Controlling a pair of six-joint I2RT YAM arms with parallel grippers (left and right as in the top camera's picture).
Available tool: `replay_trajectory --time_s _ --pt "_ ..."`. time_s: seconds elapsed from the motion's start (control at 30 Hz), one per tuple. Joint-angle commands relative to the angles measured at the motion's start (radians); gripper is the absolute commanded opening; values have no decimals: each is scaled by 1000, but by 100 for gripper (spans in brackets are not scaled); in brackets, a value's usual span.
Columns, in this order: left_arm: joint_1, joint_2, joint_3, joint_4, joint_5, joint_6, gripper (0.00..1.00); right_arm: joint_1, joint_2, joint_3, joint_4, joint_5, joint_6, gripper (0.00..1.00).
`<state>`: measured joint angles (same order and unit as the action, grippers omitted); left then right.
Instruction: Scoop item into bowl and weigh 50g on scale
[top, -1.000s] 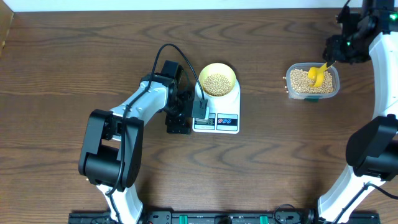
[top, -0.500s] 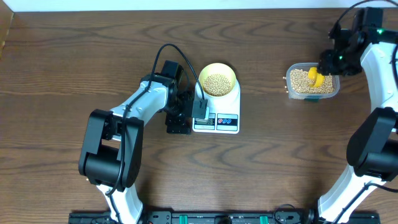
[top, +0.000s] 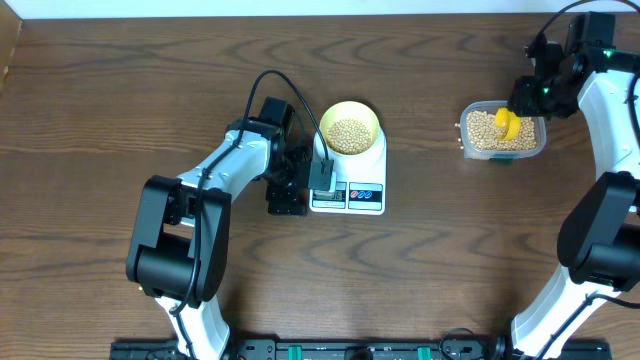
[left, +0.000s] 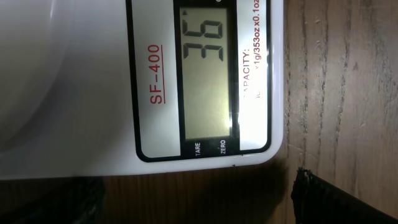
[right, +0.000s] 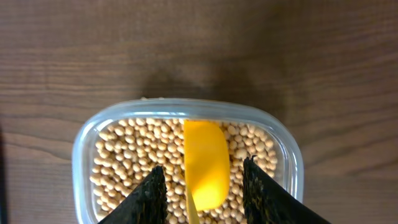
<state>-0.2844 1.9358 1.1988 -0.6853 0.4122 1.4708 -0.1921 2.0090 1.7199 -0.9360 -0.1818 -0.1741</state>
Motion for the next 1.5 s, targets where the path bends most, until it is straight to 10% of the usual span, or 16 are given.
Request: replay_trajectory --time_s 0.0,0.43,0.83,1.47 --pt "-9 12 -11 -6 21 14 98 4 -15 -2 8 -66 -6 38" --pt "-9 11 -11 -6 21 14 98 3 -15 -2 -23 -43 -6 34" --pt "-9 11 -11 -6 21 14 98 3 -15 -2 -47 33 -6 1" --pt "-9 11 -11 -6 20 14 98 3 -15 -2 -9 33 -5 19"
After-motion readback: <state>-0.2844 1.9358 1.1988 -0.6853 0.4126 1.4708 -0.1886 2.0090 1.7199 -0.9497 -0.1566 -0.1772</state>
